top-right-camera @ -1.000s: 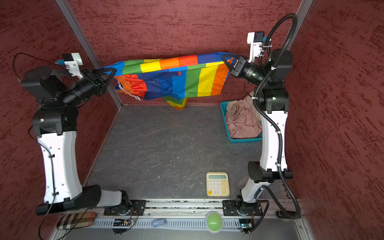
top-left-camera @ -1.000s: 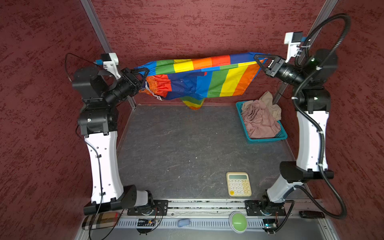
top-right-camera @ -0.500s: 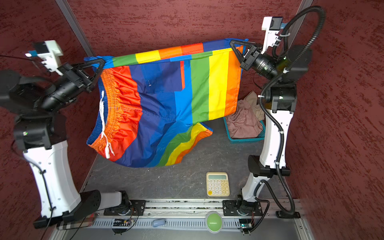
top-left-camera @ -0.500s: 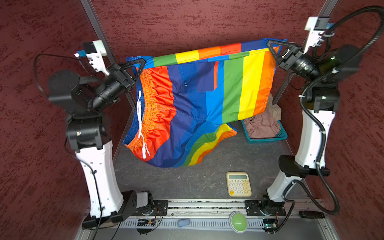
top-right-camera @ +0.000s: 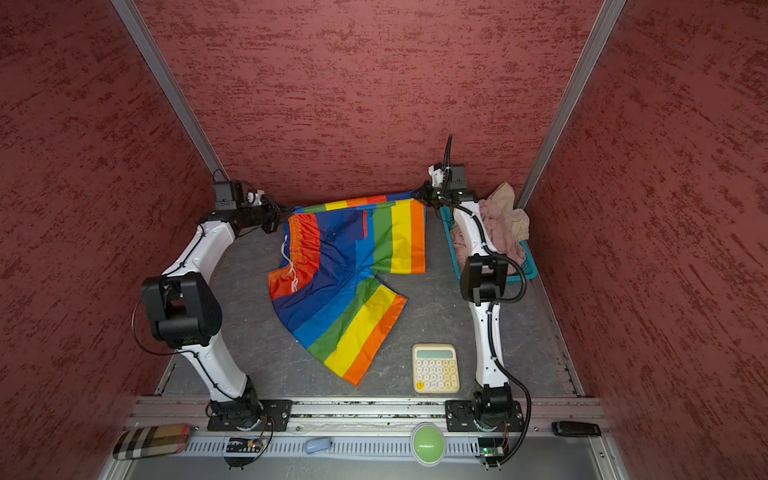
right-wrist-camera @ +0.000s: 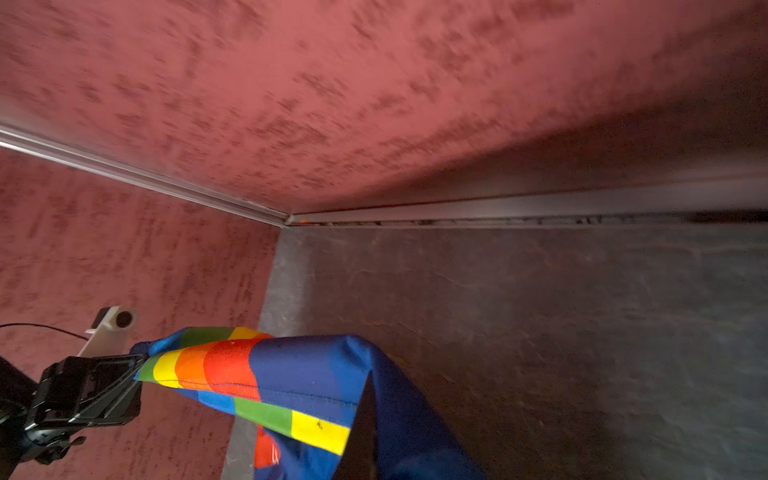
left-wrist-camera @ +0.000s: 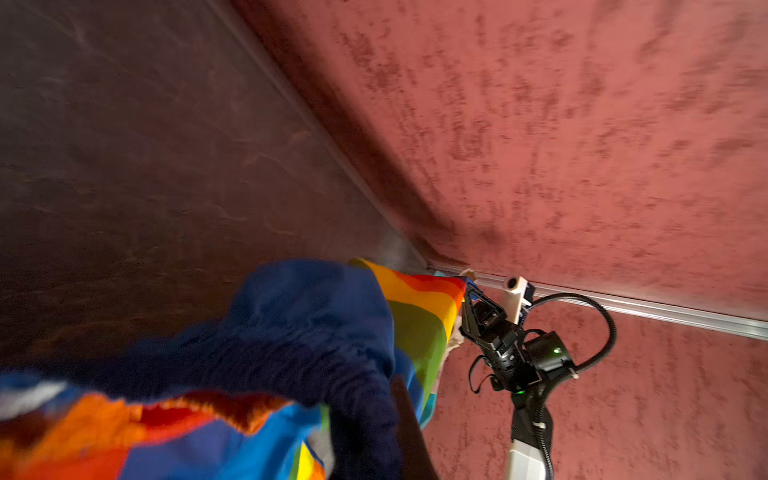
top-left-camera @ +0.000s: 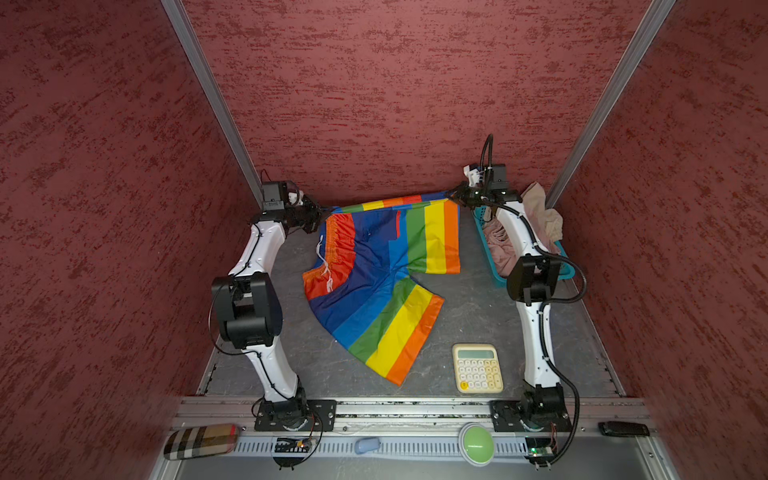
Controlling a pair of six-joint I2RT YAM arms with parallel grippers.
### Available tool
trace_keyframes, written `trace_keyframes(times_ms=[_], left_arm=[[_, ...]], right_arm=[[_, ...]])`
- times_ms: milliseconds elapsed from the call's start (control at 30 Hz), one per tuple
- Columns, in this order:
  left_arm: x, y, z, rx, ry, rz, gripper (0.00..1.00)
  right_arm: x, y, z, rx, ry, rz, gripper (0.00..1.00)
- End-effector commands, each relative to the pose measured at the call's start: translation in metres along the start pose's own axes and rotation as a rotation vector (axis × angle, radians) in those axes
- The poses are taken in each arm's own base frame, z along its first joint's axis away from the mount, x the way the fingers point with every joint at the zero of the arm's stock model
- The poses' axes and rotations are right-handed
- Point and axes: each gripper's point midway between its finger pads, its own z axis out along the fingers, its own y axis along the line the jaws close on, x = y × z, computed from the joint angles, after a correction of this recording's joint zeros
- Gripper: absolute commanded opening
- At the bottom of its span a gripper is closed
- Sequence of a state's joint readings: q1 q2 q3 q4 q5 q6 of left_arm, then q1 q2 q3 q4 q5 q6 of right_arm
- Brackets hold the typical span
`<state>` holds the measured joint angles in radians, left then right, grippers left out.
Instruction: Fold and stack the shorts
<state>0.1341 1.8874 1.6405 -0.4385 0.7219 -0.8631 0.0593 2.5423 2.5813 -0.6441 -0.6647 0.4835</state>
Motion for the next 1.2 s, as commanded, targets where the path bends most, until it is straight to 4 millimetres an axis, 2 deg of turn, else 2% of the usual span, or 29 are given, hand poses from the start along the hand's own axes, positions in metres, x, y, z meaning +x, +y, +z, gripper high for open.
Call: trace_keyframes(times_ms=[0, 67, 133, 200, 267, 367, 467, 533, 733, 833, 933, 1000, 1100, 1167], left_arm=[[-0.042, 0.034, -0.005, -0.103, -0.136, 0.091, 0.0], [-0.045, 0.046, 0.003, -0.113, -0.119, 0.087, 0.0], [-0.048, 0.048, 0.006, -0.114, -0.117, 0.102, 0.0], [-0.054, 0.051, 0.004, -0.122, -0.127, 0.112, 0.0], [-0.062, 0.058, -0.003, -0.125, -0.139, 0.084, 0.0], [-0.074, 0.071, -0.017, -0.094, -0.155, 0.025, 0.0], [-0.079, 0.09, -0.032, -0.116, -0.168, -0.018, 0.0], [-0.079, 0.108, -0.042, -0.145, -0.176, -0.051, 0.0], [-0.075, 0.163, -0.068, -0.275, -0.198, -0.092, 0.0], [-0.064, 0.184, -0.071, -0.315, -0.178, -0.139, 0.0], [-0.05, 0.201, -0.072, -0.337, -0.164, -0.176, 0.0], [-0.041, 0.209, -0.073, -0.339, -0.147, -0.209, 0.0], [-0.024, 0.216, -0.073, -0.342, -0.119, -0.24, 0.0], [-0.012, 0.218, -0.07, -0.332, -0.101, -0.252, 0.0]], right_arm=[[-0.084, -0.009, -0.075, 0.19, -0.292, -0.121, 0.0], [-0.082, 0.003, -0.082, 0.207, -0.29, -0.155, 0.0], [-0.078, 0.022, -0.093, 0.219, -0.292, -0.194, 0.0], [-0.069, 0.048, -0.104, 0.211, -0.296, -0.232, 0.0], [-0.051, 0.069, -0.113, 0.209, -0.291, -0.254, 0.0], [-0.004, 0.094, -0.117, 0.182, -0.26, -0.259, 0.0], [0.055, 0.111, -0.112, 0.154, -0.21, -0.247, 0.0], [0.104, 0.118, -0.103, 0.12, -0.157, -0.214, 0.0], [0.267, 0.11, -0.054, 0.075, 0.088, -0.091, 0.0], [0.327, 0.096, -0.035, 0.124, 0.184, -0.066, 0.0], [0.356, 0.076, -0.026, 0.149, 0.222, 0.001, 0.0], [0.361, 0.055, -0.024, 0.211, 0.226, 0.01, 0.0], [0.355, 0.016, -0.021, 0.302, 0.239, 0.021, 0.0], [0.341, -0.007, -0.021, 0.342, 0.229, 0.033, 0.0]])
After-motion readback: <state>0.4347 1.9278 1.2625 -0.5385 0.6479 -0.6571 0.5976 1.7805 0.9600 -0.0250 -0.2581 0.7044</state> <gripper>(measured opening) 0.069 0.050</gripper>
